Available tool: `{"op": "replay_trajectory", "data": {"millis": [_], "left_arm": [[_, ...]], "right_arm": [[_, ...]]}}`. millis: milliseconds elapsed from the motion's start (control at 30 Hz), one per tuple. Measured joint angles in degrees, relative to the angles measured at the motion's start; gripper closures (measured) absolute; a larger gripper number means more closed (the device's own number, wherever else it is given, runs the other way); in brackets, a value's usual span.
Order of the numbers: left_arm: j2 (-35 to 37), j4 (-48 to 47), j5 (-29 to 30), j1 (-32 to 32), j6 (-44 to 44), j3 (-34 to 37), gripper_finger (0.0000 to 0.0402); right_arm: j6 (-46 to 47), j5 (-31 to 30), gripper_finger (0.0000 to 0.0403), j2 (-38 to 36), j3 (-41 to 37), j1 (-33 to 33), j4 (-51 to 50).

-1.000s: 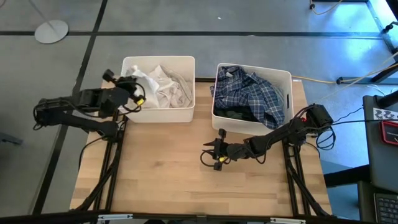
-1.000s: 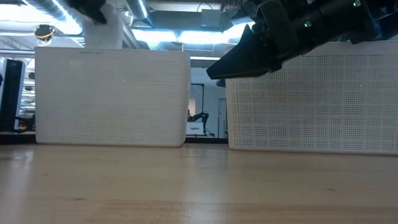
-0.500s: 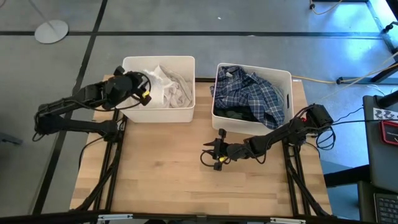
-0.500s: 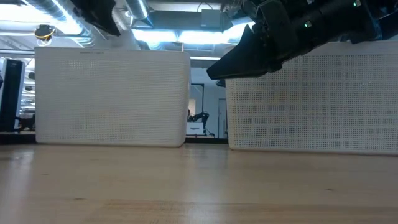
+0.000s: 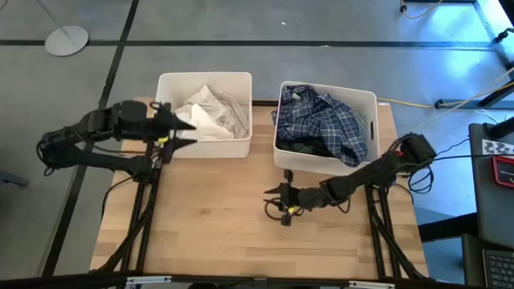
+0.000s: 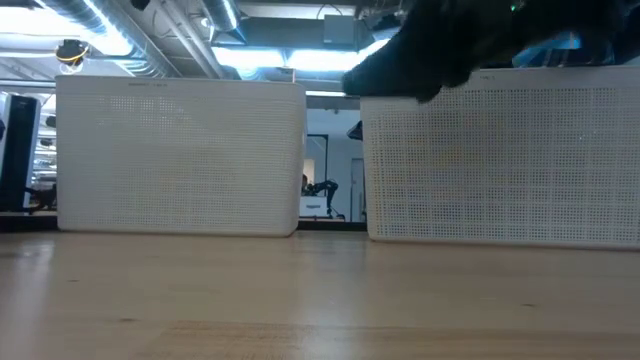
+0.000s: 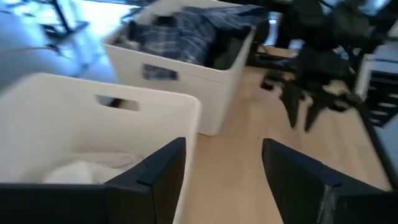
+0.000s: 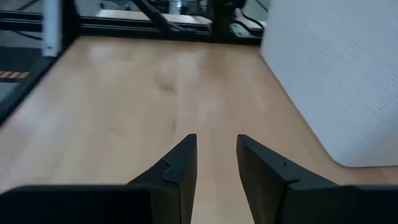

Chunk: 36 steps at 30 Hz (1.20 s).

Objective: Sort clothes
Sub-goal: Adjust the right white bin

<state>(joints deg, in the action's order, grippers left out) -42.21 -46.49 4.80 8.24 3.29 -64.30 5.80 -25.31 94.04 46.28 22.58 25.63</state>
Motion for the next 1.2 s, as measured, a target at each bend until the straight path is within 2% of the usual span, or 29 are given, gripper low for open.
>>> {"op": "replay_trajectory", "data": {"millis": [367, 500, 733, 933, 1033, 1200], "left_arm": [[6.3, 11.0, 2.1, -13.1, 2.4, 10.9, 0.022], [7.6, 13.6, 2.7, -17.5, 4.5, 14.2, 0.023], [8.0, 18.2, 3.3, -26.9, 10.4, 21.0, 0.0258], [7.4, 26.5, 4.7, -36.9, 14.1, 26.8, 0.0284], [6.7, 29.2, 7.0, -41.8, 15.8, 29.2, 0.0294], [5.5, 28.4, 10.5, -48.9, 21.2, 31.2, 0.0307]], "right_arm": [[-2.1, 1.0, 0.0285, -14.7, 0.0, 6.8, -7.2], [-1.1, 4.0, 0.0301, -18.7, 0.0, 10.3, -13.0], [-1.6, 4.1, 0.0393, -19.3, -0.1, 16.0, -14.4], [0.1, 4.0, 0.0381, -19.3, -2.8, 16.8, -12.2], [3.0, 3.9, 0.0391, -19.3, -6.0, 15.9, -11.1], [7.6, 4.8, 0.0395, -19.3, -14.1, 13.0, -1.8]]}}
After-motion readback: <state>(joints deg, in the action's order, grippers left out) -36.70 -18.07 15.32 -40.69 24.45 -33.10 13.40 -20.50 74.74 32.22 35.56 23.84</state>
